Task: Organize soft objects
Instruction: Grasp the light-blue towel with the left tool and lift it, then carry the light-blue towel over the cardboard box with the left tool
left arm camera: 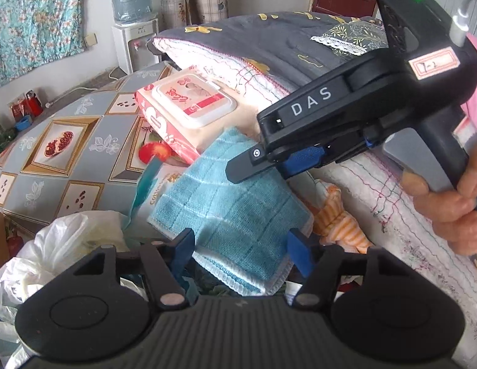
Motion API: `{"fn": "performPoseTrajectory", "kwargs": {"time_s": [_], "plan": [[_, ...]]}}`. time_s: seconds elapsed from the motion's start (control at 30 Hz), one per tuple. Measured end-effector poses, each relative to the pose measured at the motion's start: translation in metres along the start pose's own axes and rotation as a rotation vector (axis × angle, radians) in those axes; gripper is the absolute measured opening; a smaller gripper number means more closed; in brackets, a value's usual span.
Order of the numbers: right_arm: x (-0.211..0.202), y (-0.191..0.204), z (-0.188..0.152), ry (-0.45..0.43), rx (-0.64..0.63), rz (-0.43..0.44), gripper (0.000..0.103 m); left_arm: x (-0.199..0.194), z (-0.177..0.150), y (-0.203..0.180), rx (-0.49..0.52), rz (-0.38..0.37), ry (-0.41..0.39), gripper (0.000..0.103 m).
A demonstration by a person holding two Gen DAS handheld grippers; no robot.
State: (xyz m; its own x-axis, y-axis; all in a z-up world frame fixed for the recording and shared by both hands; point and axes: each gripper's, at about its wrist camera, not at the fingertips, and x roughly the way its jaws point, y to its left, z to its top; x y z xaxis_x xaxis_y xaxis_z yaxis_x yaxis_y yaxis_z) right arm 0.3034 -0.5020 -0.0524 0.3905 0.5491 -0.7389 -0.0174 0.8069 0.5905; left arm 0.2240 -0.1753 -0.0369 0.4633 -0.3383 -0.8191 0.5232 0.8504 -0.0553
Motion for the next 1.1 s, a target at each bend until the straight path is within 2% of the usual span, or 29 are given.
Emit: {"fn": "performPoseTrajectory", "kwargs": {"time_s": [0.1, 0.23, 0.4, 0.5, 0.67, 0.73, 0.77, 0.83, 1.1], "plan": [[-0.003, -0.002, -0.001, -0.006, 0.009, 0.041, 0.02, 0.001, 0.0, 0.004, -0.025, -0.024, -0.005, 0.067], [-0.011, 0.001, -0.004, -0.011, 0.012, 0.116, 0.015, 0.002, 0.0, 0.008, -0.065, -0.065, -0.011, 0.068], [-0.01, 0.004, -0.007, 0.029, 0.059, 0.248, 0.013, 0.002, 0.002, 0.015, -0.122, -0.104, -0.024, 0.07], [-0.013, 0.007, -0.009, 0.05, 0.087, 0.329, 0.012, -0.005, 0.002, 0.018, -0.139, -0.114, -0.043, 0.067], [-0.03, 0.03, -0.014, 0.057, 0.059, 0.416, 0.008, -0.027, -0.003, 0.021, -0.155, -0.123, -0.09, 0.048], [-0.04, 0.043, -0.016, 0.051, 0.034, 0.432, 0.008, -0.039, -0.006, 0.023, -0.165, -0.119, -0.11, 0.033], [-0.046, 0.051, -0.017, 0.046, 0.014, 0.436, 0.008, -0.046, -0.007, 0.024, -0.172, -0.121, -0.125, 0.031], [-0.055, 0.066, -0.02, 0.035, -0.023, 0.432, 0.008, -0.06, -0.01, 0.027, -0.19, -0.122, -0.155, 0.02], [-0.079, 0.107, -0.035, 0.002, -0.07, 0.432, 0.008, -0.106, -0.027, 0.046, -0.258, -0.064, -0.229, 0.015]]}}
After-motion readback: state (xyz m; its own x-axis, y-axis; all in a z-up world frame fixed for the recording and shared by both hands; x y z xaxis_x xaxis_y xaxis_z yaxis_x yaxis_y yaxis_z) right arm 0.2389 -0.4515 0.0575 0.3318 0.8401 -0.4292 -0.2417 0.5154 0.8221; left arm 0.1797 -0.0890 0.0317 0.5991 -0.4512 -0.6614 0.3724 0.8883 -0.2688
